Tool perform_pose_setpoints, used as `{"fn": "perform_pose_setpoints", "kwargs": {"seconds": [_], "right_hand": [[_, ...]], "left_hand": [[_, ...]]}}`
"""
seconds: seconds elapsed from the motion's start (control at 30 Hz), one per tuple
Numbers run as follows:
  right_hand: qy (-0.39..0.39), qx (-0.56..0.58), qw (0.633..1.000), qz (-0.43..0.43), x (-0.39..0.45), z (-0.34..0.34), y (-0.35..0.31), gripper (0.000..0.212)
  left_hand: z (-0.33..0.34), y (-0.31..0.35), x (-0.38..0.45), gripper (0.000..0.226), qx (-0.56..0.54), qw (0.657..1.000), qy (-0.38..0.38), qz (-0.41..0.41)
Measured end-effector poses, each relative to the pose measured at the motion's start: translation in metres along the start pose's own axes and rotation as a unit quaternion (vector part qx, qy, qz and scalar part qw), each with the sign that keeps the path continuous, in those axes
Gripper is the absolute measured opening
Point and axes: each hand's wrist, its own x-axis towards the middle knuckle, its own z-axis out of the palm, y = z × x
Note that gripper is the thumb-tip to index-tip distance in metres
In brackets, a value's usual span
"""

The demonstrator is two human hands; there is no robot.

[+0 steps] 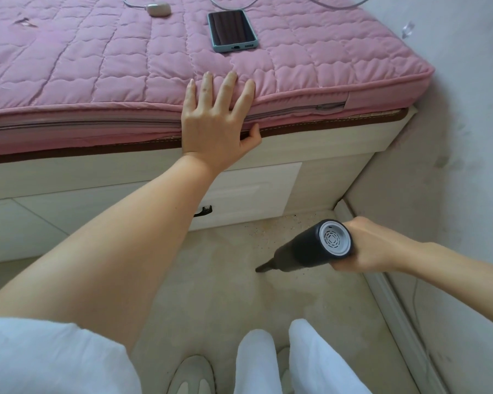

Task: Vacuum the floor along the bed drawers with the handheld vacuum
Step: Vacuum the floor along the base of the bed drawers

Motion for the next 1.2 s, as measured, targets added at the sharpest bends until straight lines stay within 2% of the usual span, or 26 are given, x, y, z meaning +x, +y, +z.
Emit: {"fn": "perform_pose_setpoints", "kwargs": {"seconds": [0.1,0.2,0.27,0.63,1.0,1.13,1.2], "right_hand": [[0.009,-0.019,1.000,0.011,0.006,0.003,-0.003,0.032],[0.011,-0.039,0.999,0.005,0.014,0.005,-0.005,0.020],[0.016,-0.039,0.999,-0.002,0.020,0.008,-0.005,0.031],[0.053,-0.029,0.998,-0.018,0.044,0.023,-0.008,0.034],[0.022,-0.034,0.999,-0.012,0.027,0.013,-0.009,0.032],[-0.012,-0.036,0.999,-0.010,0.012,0.007,-0.008,0.024],[-0.018,-0.033,0.999,-0.014,0.006,0.004,-0.006,0.031]], "left_hand": [[0.002,0.000,-0.002,0.054,-0.002,1.000,0.008,-0.003],[0.003,0.000,-0.003,0.054,0.002,1.000,0.014,-0.001],[0.004,0.000,-0.004,0.054,0.003,1.000,0.019,-0.002],[0.006,0.000,-0.004,0.054,0.019,0.999,0.032,-0.003],[0.006,-0.001,-0.004,0.054,0.021,0.999,0.034,0.001],[0.006,0.000,-0.005,0.056,0.019,0.999,0.035,0.002],[0.005,0.000,-0.005,0.058,0.017,0.999,0.034,0.002]]}}
